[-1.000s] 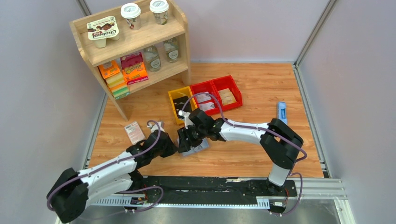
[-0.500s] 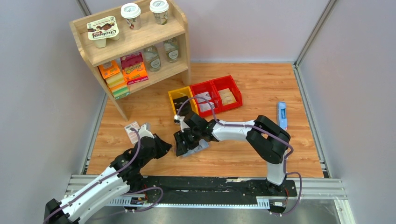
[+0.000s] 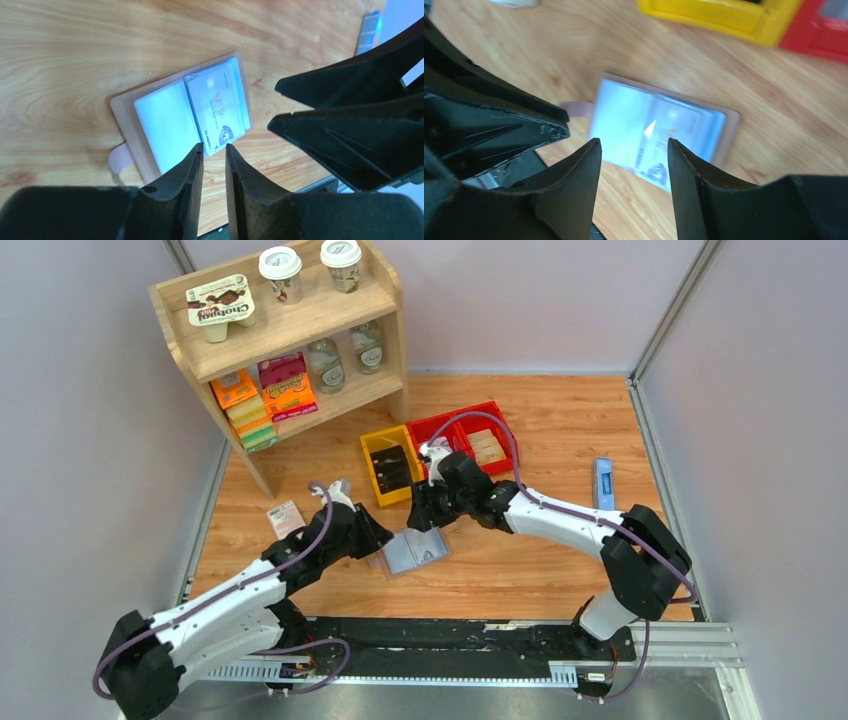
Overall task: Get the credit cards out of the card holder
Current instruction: Remove the credit card from the card holder.
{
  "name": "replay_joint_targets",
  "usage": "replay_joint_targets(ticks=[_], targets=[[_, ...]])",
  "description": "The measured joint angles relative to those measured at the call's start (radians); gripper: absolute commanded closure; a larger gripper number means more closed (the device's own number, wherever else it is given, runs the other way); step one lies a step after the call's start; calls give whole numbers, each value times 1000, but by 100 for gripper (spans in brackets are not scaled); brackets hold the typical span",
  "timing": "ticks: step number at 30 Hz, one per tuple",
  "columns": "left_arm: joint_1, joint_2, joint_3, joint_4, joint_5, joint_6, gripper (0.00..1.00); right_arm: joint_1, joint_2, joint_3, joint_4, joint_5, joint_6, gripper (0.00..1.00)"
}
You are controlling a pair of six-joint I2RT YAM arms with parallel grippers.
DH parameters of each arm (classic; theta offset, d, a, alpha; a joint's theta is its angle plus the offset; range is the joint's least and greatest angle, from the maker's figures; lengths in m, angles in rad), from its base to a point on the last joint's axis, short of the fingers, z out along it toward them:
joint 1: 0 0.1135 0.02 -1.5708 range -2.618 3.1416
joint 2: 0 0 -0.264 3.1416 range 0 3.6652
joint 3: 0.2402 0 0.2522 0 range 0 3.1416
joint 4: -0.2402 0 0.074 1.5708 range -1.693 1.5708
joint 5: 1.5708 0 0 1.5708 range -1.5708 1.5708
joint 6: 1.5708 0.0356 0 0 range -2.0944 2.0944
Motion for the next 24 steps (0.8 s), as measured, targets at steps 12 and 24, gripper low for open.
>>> replay_joint_targets(ticks=[12,24], targets=[[0,410,16,276,153,3,60,-56,68,-115,-12,23,3,63],[0,492,-29,416,152,-50,60,-62,119,-137,35,-27,2,79]])
